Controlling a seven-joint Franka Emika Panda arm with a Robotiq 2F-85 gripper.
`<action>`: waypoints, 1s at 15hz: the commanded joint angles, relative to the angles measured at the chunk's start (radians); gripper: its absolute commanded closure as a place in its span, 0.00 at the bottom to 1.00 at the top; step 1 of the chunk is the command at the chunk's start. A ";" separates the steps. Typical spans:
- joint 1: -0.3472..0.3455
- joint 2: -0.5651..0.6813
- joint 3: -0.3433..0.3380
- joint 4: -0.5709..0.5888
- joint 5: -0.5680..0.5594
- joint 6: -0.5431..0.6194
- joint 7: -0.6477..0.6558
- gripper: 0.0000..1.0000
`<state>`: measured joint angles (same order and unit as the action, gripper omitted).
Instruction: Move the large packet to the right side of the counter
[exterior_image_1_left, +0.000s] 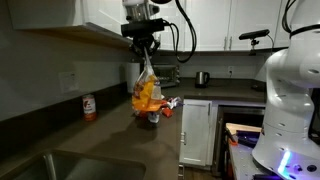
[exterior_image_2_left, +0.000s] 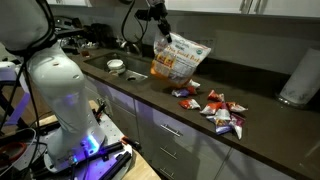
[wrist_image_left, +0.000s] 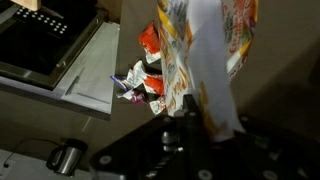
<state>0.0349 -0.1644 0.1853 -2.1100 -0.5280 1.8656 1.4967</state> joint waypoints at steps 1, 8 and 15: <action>0.003 0.083 0.001 0.099 -0.055 -0.037 0.093 0.97; -0.001 0.185 -0.082 0.226 -0.130 -0.057 0.147 0.97; -0.016 0.208 -0.163 0.291 -0.137 -0.117 0.161 0.98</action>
<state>0.0288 0.0223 0.0426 -1.8706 -0.6395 1.7900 1.6304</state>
